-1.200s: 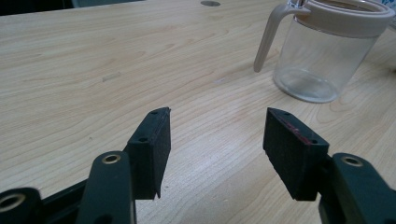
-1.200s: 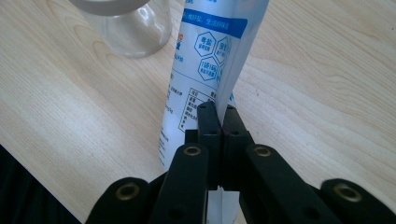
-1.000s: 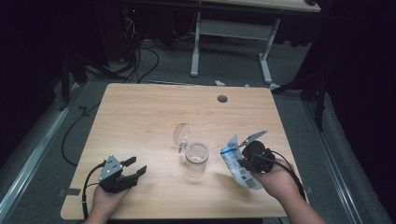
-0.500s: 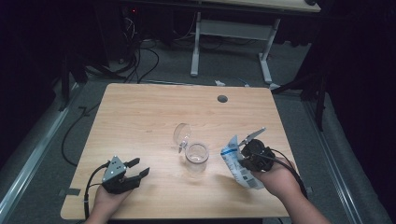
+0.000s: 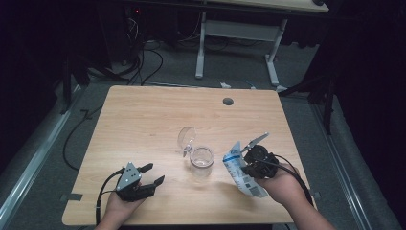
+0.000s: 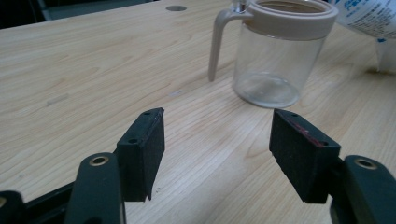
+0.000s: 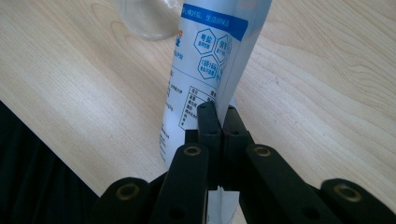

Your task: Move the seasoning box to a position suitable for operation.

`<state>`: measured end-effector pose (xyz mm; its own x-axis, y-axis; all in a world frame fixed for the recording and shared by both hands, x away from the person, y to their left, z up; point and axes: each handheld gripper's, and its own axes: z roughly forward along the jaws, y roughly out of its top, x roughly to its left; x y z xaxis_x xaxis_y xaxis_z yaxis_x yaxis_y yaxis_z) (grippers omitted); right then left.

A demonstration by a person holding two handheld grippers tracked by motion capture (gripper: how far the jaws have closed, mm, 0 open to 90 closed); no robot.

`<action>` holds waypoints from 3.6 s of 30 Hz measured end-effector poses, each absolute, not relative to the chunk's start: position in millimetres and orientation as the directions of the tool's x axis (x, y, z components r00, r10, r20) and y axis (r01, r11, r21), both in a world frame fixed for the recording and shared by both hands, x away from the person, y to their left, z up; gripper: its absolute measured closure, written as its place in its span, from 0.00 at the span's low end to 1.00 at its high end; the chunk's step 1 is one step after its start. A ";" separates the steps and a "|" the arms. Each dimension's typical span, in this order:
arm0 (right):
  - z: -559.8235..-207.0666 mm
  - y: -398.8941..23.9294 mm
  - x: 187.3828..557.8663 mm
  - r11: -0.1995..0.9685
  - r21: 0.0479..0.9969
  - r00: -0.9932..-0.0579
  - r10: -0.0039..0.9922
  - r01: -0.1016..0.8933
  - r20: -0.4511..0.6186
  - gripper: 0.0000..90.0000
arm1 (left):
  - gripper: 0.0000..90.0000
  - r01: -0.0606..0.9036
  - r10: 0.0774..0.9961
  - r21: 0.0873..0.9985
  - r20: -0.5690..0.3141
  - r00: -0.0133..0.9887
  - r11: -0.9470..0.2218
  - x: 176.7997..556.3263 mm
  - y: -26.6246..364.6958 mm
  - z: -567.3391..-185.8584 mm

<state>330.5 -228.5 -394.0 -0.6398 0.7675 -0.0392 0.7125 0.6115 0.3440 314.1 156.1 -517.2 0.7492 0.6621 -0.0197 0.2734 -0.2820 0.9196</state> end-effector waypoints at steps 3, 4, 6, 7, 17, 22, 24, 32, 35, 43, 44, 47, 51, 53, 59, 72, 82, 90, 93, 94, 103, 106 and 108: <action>-393.8 -228.3 330.8 0.612 0.341 -0.640 0.767 0.714 -0.037 1.00 | 0.40 0.263 0.654 0.923 -0.017 0.756 -0.280 313.1 151.8 -517.4; -393.4 -228.0 330.9 0.615 0.339 -0.642 0.765 0.712 -0.039 1.00 | 0.40 0.263 0.650 0.924 -0.022 0.759 -0.276 312.8 150.6 -517.0; -391.8 -226.6 330.3 0.615 0.331 -0.641 0.767 0.715 -0.039 1.00 | 0.40 0.262 0.646 0.927 -0.029 0.763 -0.268 312.2 147.7 -516.5; -390.8 -226.1 330.0 0.617 0.331 -0.643 0.765 0.714 -0.039 1.00 | 0.40 0.261 0.640 0.927 -0.030 0.768 -0.269 311.5 145.9 -516.1; -381.2 -220.2 326.2 0.625 0.313 -0.647 0.761 0.715 -0.043 1.00 | 0.38 0.249 0.607 0.923 -0.022 0.794 -0.293 305.8 131.1 -516.5; -379.6 -216.5 326.1 0.633 0.308 -0.654 0.755 0.711 -0.043 1.00 | 0.37 0.268 0.588 0.919 -0.049 0.807 -0.290 303.2 124.7 -516.1; -377.4 -214.9 325.4 0.630 0.304 -0.651 0.758 0.714 -0.042 1.00 | 0.36 0.262 0.582 0.918 -0.043 0.812 -0.297 301.8 121.8 -516.6; -370.1 -212.9 324.2 0.627 0.289 -0.648 0.761 0.724 -0.030 1.00 | 0.37 0.234 0.534 0.908 -0.013 0.846 -0.349 294.5 105.0 -517.4; -369.0 -215.0 324.1 0.628 0.282 -0.647 0.762 0.726 -0.030 1.00 | 0.37 0.233 0.522 0.907 -0.016 0.853 -0.352 292.2 98.5 -517.9; -373.6 -217.5 323.7 0.636 0.258 -0.651 0.758 0.727 -0.033 1.00 | 0.41 0.228 0.488 0.908 -0.030 0.872 -0.351 287.4 80.4 -518.5; -373.7 -216.6 323.1 0.632 0.254 -0.647 0.762 0.732 -0.034 1.00 | 0.41 0.230 0.483 0.908 -0.034 0.875 -0.351 287.1 78.7 -518.4; -372.2 -215.7 324.2 0.636 0.257 -0.651 0.758 0.728 -0.034 1.00 | 0.40 0.227 0.474 0.913 -0.042 0.879 -0.339 285.1 70.5 -518.0; -367.4 -209.0 322.4 0.605 0.236 -0.620 0.785 0.761 -0.012 1.00 | 0.40 0.212 0.454 0.914 -0.035 0.891 -0.345 282.0 59.5 -517.7; -367.0 -207.8 324.6 0.636 0.240 -0.652 0.758 0.734 -0.015 1.00 | 0.39 0.203 0.443 0.913 -0.028 0.896 -0.353 280.1 54.7 -518.1; -363.2 -200.5 325.3 0.643 0.216 -0.657 0.754 0.735 -0.009 1.00 | 0.36 0.179 0.416 0.917 -0.016 0.909 -0.356 275.1 39.8 -518.9; -357.1 -185.2 329.5 0.649 0.225 -0.665 0.747 0.727 -0.006 1.00 | 0.34 0.171 0.356 0.926 -0.044 0.933 -0.335 272.3 4.1 -520.2; -354.1 -170.7 327.3 0.656 0.227 -0.673 0.740 0.720 -0.005 1.00 | 0.34 0.179 0.349 0.927 -0.056 0.936 -0.330 272.1 -4.0 -520.9; -351.9 -154.6 327.5 0.678 0.231 -0.696 0.718 0.698 -0.006 1.00 | 0.34 0.162 0.360 0.933 -0.037 0.932 -0.322 270.5 -4.0 -517.4; -349.6 -147.5 328.0 0.688 0.241 -0.708 0.707 0.685 -0.006 1.00 | 0.34 0.154 0.371 0.936 -0.027 0.928 -0.318 270.0 -2.0 -515.4; -348.9 -145.1 327.4 0.677 0.241 -0.698 0.716 0.695 0.001 1.00 | 0.33 0.152 0.375 0.937 -0.025 0.927 -0.315 270.3 -1.5 -514.8; -346.8 -131.0 329.0 0.702 0.243 -0.724 0.690 0.670 0.003 1.00 | 0.29 0.147 0.399 0.937 -0.009 0.917 -0.316 272.2 -13.1 -517.2; -348.1 -129.8 330.3 0.704 0.248 -0.728 0.686 0.666 0.006 1.00 | 0.30 0.149 0.408 0.937 -0.007 0.913 -0.316 272.7 -17.9 -517.8; -348.8 -129.7 331.0 0.700 0.247 -0.724 0.689 0.670 0.009 1.00 | 0.34 0.149 0.415 0.936 -0.003 0.910 -0.319 272.7 -20.8 -517.8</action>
